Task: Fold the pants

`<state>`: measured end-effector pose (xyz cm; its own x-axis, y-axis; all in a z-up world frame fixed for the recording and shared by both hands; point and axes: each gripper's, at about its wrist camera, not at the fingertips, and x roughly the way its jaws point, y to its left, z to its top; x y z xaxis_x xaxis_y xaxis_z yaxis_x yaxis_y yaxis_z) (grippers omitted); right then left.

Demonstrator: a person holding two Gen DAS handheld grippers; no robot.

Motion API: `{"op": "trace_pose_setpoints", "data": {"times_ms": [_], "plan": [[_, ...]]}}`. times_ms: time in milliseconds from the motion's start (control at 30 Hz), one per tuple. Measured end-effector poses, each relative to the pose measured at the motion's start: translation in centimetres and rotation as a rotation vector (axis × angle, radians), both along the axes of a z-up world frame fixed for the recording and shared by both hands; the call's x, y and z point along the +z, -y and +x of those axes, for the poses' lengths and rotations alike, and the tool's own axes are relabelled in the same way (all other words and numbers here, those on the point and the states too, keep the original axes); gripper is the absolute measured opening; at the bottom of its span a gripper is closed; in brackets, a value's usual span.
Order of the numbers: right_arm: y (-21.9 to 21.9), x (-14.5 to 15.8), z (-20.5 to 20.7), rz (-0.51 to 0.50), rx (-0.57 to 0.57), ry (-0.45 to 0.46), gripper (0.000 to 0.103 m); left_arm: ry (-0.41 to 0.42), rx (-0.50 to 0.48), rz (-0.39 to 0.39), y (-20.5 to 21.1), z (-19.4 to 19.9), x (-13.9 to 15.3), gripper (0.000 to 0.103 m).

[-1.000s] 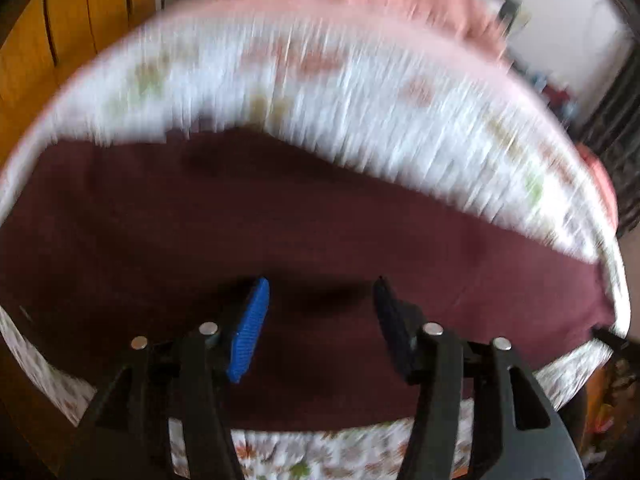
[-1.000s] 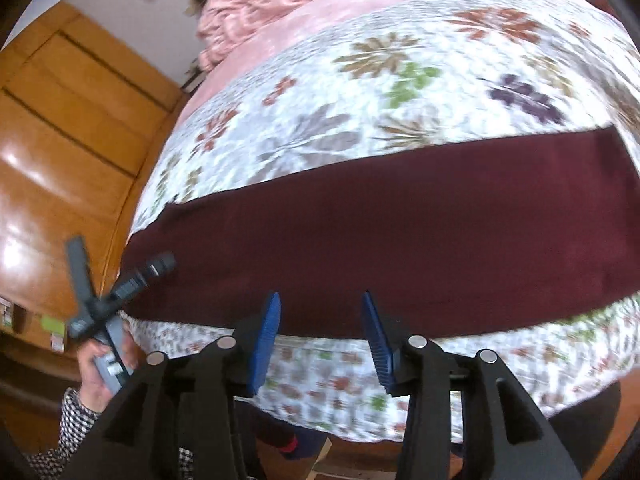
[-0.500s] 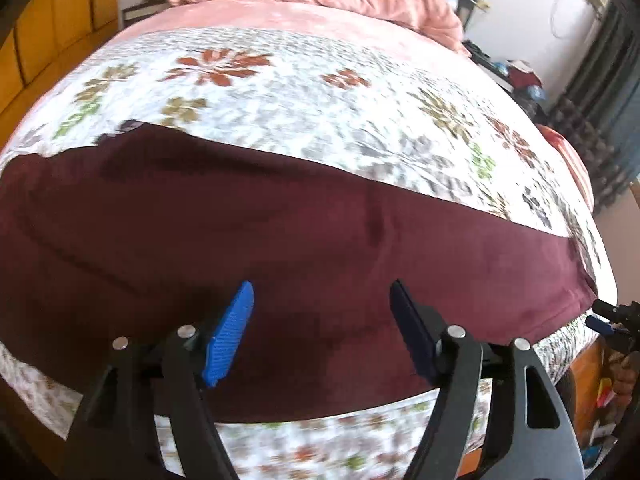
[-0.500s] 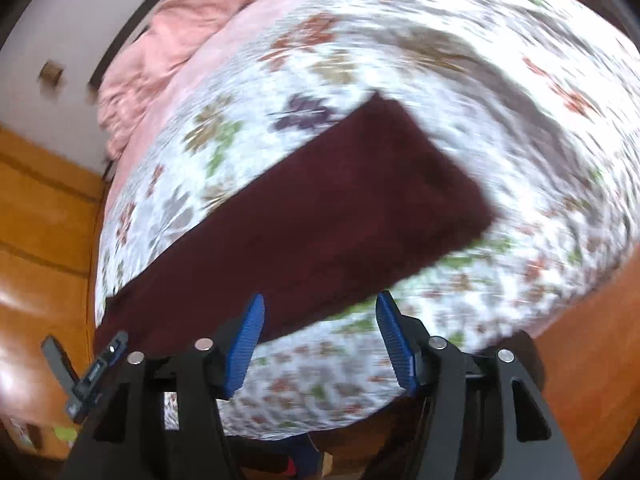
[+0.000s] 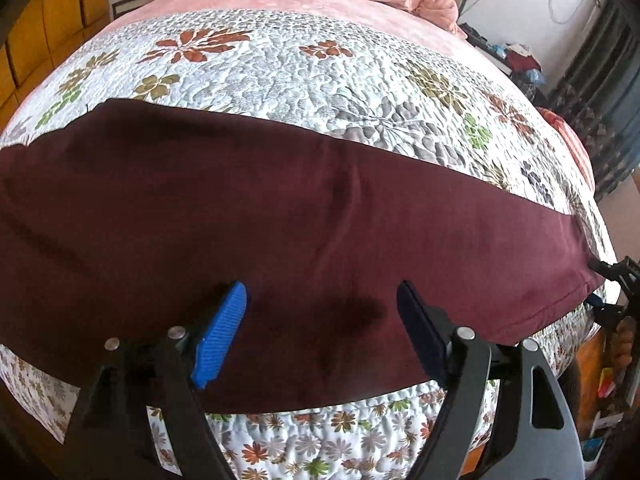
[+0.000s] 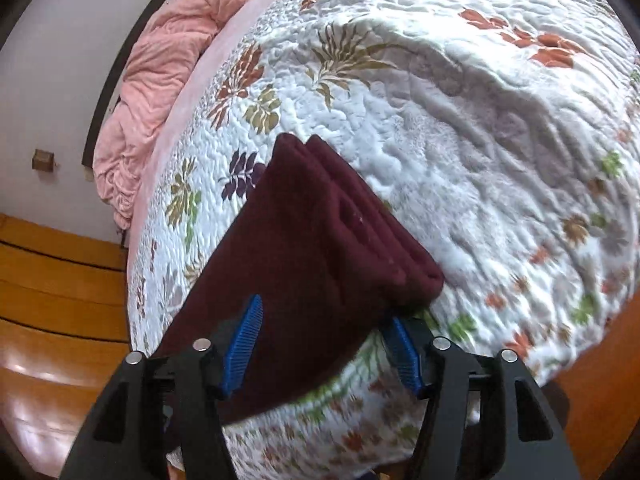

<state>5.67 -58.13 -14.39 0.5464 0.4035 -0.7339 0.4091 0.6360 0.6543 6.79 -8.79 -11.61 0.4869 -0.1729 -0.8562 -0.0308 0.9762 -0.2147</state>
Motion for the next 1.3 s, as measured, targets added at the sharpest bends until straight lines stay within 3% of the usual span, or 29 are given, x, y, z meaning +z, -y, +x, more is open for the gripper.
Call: {"op": "trace_pose_setpoints", "data": {"times_ms": [33,100,200,367,467,533,667,700,800,867,1000,1100,1300], "plan": [[-0.2,0.3,0.4,-0.023,0.015,0.013,0.028,-0.001,0.004,-0.006,-0.1,0.1,0.0,0.078],[-0.4,0.9,1.0,-0.002,0.025,0.047,0.023,0.001,0.016,-0.006,-0.2,0.2,0.2,0.078],[-1.0,4.1,2.2,-0.055,0.066,0.132,0.018,0.012,0.043,-0.008,-0.8,0.5,0.6,0.078],[0.6,9.2,3.9,-0.038,0.071,0.242,0.016,0.076,0.097,-0.024,-1.9,1.0,2.5,0.078],[2.5,10.2,3.5,-0.083,0.015,0.266,0.016,0.101,0.106,-0.009,-1.9,1.0,3.1,0.082],[4.4,9.4,2.5,-0.112,-0.053,0.241,0.016,0.095,0.095,-0.006,-1.7,1.1,2.7,0.084],[6.3,3.5,1.8,-0.223,-0.084,0.017,0.016,-0.005,0.062,0.017,-0.7,1.7,-0.7,0.084],[6.5,1.6,1.8,-0.219,-0.085,-0.027,0.017,0.004,0.054,0.041,-0.5,1.7,-1.1,0.084],[7.3,0.3,1.0,-0.117,-0.132,0.012,0.018,0.042,-0.008,0.15,1.0,1.2,-1.6,0.088],[7.0,1.5,1.2,-0.131,-0.129,0.029,0.018,0.044,-0.005,0.129,0.6,1.2,-1.3,0.088],[5.3,4.9,1.8,-0.229,-0.099,0.079,0.018,0.051,0.06,0.017,-1.5,0.9,0.4,0.088],[3.1,8.6,2.2,-0.304,-0.058,0.158,0.018,0.071,0.085,0.008,-2.6,0.2,1.7,0.089],[-6.8,15.5,4.1,-0.452,0.135,0.325,0.018,0.108,0.149,0.001,-5.5,-1.4,3.8,0.089]]}}
